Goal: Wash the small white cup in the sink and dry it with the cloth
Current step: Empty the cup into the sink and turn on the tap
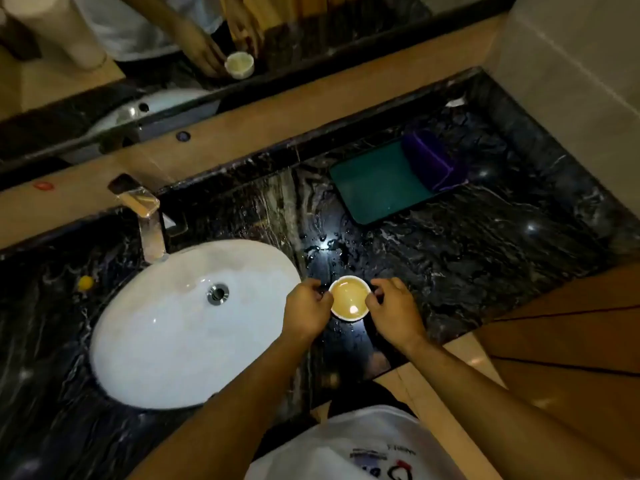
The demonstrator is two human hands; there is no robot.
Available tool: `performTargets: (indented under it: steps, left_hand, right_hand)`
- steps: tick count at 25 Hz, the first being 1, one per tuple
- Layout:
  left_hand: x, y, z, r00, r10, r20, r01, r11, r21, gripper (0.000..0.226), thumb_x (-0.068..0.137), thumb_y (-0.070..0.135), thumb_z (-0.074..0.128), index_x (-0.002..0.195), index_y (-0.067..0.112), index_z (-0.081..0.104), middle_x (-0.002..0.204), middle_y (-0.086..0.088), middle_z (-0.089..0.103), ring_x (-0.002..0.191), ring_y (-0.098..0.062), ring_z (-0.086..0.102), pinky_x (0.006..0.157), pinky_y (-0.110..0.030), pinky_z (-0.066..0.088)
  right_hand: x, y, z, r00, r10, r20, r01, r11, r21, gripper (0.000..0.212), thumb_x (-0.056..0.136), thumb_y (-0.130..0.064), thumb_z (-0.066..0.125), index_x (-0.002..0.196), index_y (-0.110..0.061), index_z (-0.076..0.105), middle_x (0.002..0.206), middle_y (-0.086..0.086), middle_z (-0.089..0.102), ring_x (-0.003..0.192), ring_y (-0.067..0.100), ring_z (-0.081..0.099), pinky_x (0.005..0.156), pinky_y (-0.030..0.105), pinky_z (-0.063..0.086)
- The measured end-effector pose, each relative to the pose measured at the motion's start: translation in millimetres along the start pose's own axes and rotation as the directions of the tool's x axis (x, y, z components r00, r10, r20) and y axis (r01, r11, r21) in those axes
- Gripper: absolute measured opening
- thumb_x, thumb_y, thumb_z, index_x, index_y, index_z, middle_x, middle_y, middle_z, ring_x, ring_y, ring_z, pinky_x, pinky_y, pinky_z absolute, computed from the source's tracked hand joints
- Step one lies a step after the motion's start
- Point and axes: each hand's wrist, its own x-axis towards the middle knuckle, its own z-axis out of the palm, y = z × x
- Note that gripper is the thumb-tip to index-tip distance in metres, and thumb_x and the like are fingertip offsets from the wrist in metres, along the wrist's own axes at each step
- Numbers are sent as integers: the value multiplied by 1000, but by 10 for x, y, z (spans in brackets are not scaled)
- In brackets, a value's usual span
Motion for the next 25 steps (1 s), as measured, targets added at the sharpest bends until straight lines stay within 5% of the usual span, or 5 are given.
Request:
performTargets:
  steps: [3, 8, 20, 25]
  left_hand:
    - [90, -6, 92, 998, -55, -3, 55, 997, -53, 35, 94, 17, 66, 126, 3, 66, 104, -19, 75, 89, -39, 74, 87, -48, 60]
    - [65, -28, 217, 999, -33, 8, 33, 998, -47, 26, 95, 10, 61, 117, 4, 74, 110, -21, 76, 91, -40, 73, 82, -52, 62]
    - [68, -153, 176, 1000, 21, 23, -19, 997, -75, 29, 98, 18, 59, 121, 10, 74, 115, -16, 73, 93, -36, 71, 82, -51, 61]
    - [61, -291, -7, 994, -91, -62, 69, 954, -293, 19, 93, 18, 63, 109, 21, 73, 104, -1, 72, 91, -21, 68, 78, -31, 57]
  right_hand:
    - [128, 42, -11, 999, 6, 39, -5, 999, -39, 37, 94, -21, 60, 130, -13, 62, 122, 11, 57, 86, 16, 50, 79, 26, 38]
    - [179, -3, -14, 997, -5, 83, 12, 996, -85, 32, 91, -18, 62, 123, -16, 67, 114, 6, 58, 85, 14, 53, 78, 26, 41]
    - [228, -226, -41, 998, -31, 58, 41, 981, -191, 29, 77, -13, 72, 106, -14, 76, 92, 10, 67, 75, 19, 55, 69, 26, 42]
    - [179, -479, 22, 997, -59, 48, 66, 986, -152, 27, 74, -13, 74, 101, -15, 77, 84, 4, 65, 73, 20, 59, 68, 29, 47]
